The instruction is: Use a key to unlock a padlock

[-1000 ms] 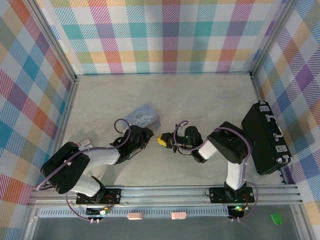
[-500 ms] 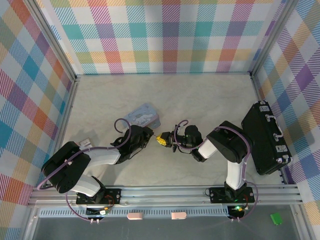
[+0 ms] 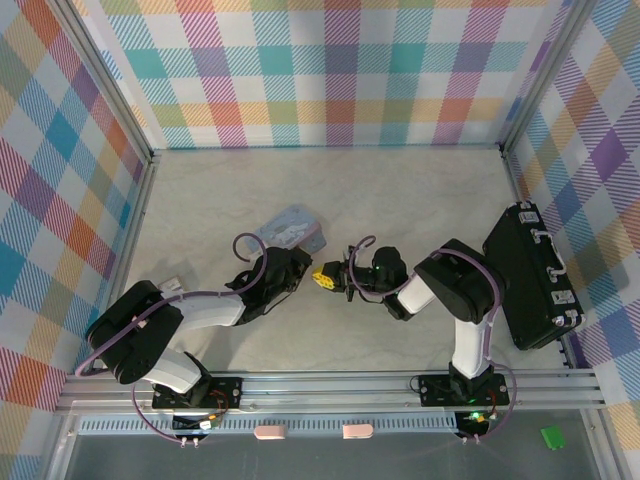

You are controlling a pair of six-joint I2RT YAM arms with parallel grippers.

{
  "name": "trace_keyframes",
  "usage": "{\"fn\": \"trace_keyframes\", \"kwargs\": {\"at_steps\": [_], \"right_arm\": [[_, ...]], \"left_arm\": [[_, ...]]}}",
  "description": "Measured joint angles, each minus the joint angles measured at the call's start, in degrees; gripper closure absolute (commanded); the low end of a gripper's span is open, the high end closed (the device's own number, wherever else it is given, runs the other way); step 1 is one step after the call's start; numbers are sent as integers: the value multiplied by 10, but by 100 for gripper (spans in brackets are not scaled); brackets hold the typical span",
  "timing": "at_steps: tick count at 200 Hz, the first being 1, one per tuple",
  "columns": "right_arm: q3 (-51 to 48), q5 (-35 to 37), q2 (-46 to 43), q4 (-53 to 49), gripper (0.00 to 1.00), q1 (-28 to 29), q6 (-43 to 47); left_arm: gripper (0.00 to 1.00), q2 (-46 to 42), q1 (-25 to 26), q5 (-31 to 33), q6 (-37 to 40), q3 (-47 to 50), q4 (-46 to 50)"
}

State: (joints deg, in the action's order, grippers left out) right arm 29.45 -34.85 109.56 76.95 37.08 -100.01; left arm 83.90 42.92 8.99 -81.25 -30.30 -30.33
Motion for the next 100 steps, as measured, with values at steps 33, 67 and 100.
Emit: {"fn": "trace_keyframes", "kwargs": {"at_steps": [33,67,100], "right_arm": [[-10,-23,0,11,100,-23,7],[-19,-12,0,10,100,-44,16],[-19,3,0,10,100,-50,18]], "left_arm": [[99,0,5,-1,0,-4,0],[99,-4,9,-6,1,-4,8],[99,-18,19,-19,7,-5,16]]}}
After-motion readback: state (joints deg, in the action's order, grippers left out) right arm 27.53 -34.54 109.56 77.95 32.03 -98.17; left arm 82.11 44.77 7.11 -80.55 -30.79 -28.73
